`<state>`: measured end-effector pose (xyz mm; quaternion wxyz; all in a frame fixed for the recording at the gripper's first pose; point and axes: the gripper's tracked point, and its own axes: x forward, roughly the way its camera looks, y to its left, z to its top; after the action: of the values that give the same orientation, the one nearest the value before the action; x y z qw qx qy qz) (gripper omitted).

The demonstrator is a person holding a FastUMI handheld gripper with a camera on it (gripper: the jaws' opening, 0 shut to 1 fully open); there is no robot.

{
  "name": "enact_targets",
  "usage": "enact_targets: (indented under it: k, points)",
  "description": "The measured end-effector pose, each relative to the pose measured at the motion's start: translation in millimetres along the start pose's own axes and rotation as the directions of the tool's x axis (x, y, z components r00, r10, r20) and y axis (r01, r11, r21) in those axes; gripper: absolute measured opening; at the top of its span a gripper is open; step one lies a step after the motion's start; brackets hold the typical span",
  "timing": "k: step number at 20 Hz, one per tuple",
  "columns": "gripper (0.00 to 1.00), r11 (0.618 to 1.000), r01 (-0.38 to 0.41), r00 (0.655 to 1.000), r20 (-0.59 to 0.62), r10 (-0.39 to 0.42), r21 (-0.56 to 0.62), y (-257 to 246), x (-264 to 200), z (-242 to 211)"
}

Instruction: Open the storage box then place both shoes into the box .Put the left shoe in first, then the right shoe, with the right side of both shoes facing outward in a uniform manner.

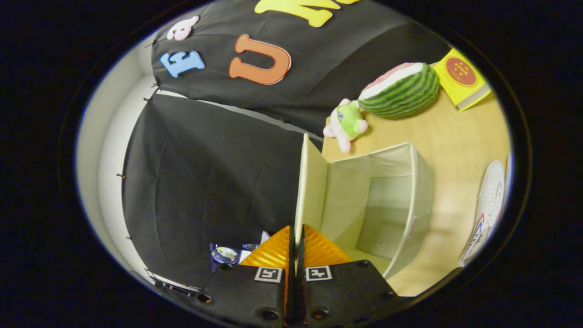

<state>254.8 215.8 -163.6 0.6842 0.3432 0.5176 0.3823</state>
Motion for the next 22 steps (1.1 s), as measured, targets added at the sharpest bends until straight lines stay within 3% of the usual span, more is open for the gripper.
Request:
enact_targets:
  k: [7, 15, 16, 22]
  points:
    - [0.05, 0.986, -0.032, 0.996, 0.072, 0.045, -0.164, 61, 54, -6]
    - [0.11, 0.973, 0.010, 0.999, 0.033, -0.003, -0.232, 93, 134, -33]
    - [0.17, 0.968, 0.031, 0.999, 0.016, -0.027, -0.248, 88, 137, -40]
    - [0.86, 0.944, 0.181, 0.983, 0.049, -0.174, -0.275, 48, 130, -43]
